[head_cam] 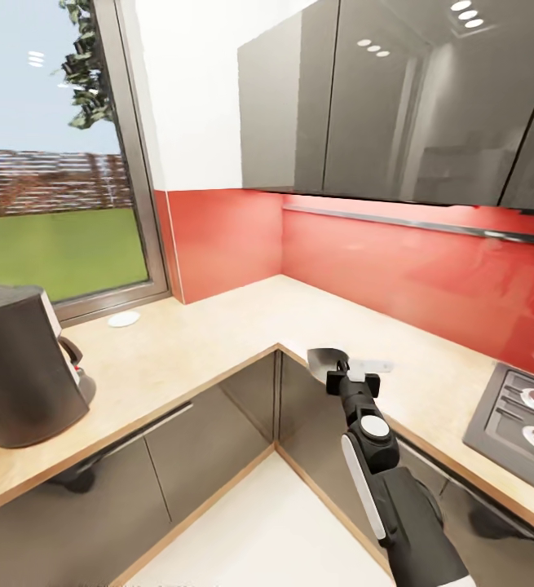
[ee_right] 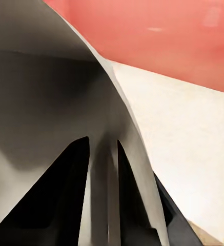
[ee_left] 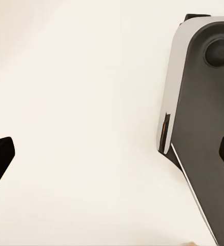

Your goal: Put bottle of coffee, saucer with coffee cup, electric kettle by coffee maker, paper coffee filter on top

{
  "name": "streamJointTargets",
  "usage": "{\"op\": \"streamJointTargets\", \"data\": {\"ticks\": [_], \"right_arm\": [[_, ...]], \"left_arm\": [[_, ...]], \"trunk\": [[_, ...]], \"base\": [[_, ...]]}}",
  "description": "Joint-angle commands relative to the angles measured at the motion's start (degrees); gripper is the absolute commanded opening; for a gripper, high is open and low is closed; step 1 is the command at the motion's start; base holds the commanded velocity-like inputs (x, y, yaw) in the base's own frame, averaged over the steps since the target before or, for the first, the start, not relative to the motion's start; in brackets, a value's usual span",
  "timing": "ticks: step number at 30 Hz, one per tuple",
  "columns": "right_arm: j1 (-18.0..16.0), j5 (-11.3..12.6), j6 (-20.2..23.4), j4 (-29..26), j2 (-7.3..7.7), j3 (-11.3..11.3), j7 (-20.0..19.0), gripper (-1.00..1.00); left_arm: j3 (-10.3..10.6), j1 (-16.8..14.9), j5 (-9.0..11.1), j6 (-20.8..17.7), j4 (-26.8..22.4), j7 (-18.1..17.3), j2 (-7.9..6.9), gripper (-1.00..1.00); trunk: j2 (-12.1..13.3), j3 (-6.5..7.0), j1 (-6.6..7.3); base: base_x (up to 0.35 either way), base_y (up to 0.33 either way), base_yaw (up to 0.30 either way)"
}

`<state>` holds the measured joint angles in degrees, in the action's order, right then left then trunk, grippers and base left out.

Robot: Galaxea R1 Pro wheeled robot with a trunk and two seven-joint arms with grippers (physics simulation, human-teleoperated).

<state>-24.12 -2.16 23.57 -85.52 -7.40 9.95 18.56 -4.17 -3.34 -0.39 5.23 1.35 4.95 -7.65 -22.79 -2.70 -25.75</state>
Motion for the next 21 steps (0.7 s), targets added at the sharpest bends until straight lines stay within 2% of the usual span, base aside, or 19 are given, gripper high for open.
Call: {"op": "streamJointTargets", "data": {"ticks": [1,21], "right_arm": [[0.0,-0.1,0.4,-0.1,0.01,0.1,0.3,-1.00],[0.0,-0.1,0.4,-0.1,0.01,0.1,0.3,-1.00]], "left_arm": [[-0.4,-0.1,0.0,0.3,0.1,0.1,0.00,1.00],[-0.4,-0.1,0.0,0.3,0.2,0.1,0.08,1.00]], "trunk": [[-0.1,-0.13,-0.04],[-0.1,-0.13,-0.04]], "base": [[0.000,0.000,0.277],[0.013,0.000,0.277]]}}
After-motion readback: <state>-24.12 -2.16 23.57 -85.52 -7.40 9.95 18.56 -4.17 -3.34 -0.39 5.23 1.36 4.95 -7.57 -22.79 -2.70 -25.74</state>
